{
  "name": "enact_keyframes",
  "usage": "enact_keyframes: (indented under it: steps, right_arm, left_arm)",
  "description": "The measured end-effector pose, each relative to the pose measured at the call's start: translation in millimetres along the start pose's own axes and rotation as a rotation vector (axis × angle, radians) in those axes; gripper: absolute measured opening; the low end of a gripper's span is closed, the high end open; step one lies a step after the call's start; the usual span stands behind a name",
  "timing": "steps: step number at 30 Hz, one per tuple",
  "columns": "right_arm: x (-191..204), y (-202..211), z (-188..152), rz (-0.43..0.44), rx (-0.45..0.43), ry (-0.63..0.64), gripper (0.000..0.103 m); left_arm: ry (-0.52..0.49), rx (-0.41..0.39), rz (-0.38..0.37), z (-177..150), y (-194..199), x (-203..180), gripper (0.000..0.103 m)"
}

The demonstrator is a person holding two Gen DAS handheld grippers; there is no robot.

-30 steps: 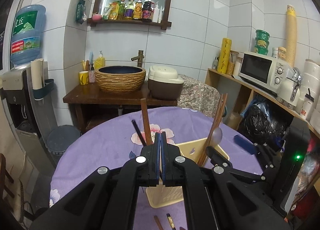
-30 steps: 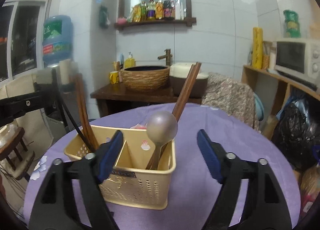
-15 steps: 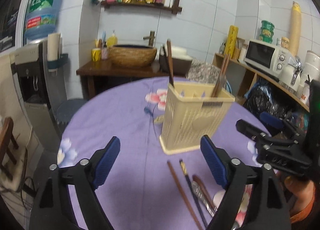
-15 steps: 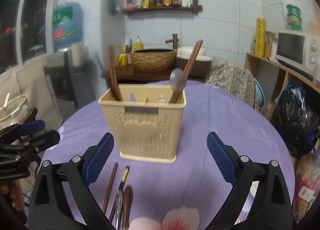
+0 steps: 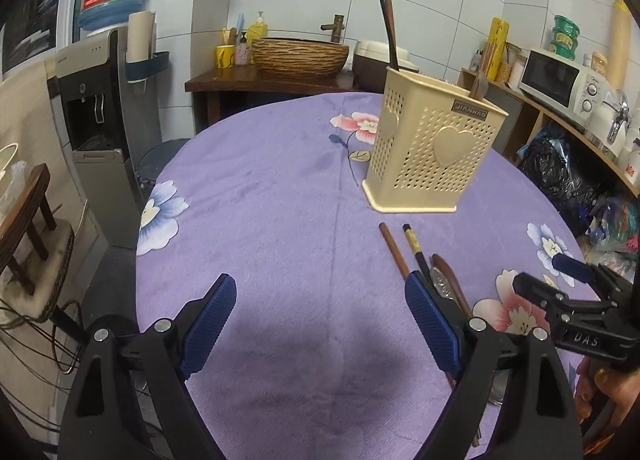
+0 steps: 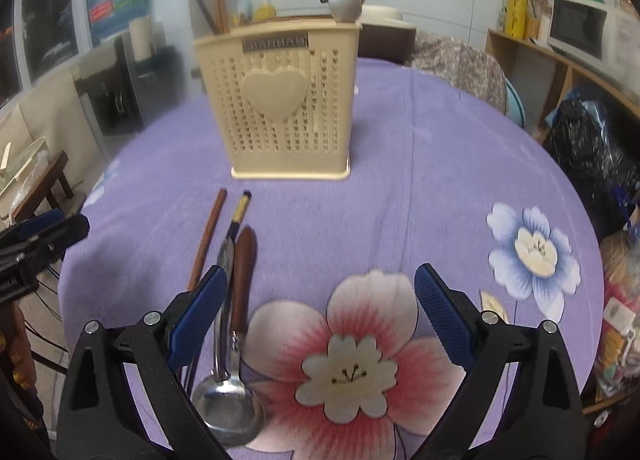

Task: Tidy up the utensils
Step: 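Move both open tools back toward the remaining utensils on the table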

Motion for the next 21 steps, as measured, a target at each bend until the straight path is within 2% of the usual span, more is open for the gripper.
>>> enact_keyframes:
  steps: [10,16,21]
  right_arm:
    - [-2,-12,-17,-0.016,0.070,-0.017,0.093]
    - [21,-21,-12,0.014,0.098,0.053,0.093]
    - [31,-35,-10,0.021,0.133,0.075,0.076]
  left_arm:
    - [0.007,0.024,0.040,-12,-2,14,0.085]
    - [0.005,0.038,0.040,-15,-5,14,0.085]
    - [-0.007,0.050,0.036,-19,-6,11,0.085]
Point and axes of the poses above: each gripper's, at about its wrist camera, not at the fingertips, and y roughly against the way its jaws point, x to its left, z to its top, the point moved 2 cm from there along -y, roughly the way its jaws point, and after that the axes turned 11 degrees about y, right-handed, at the moved point
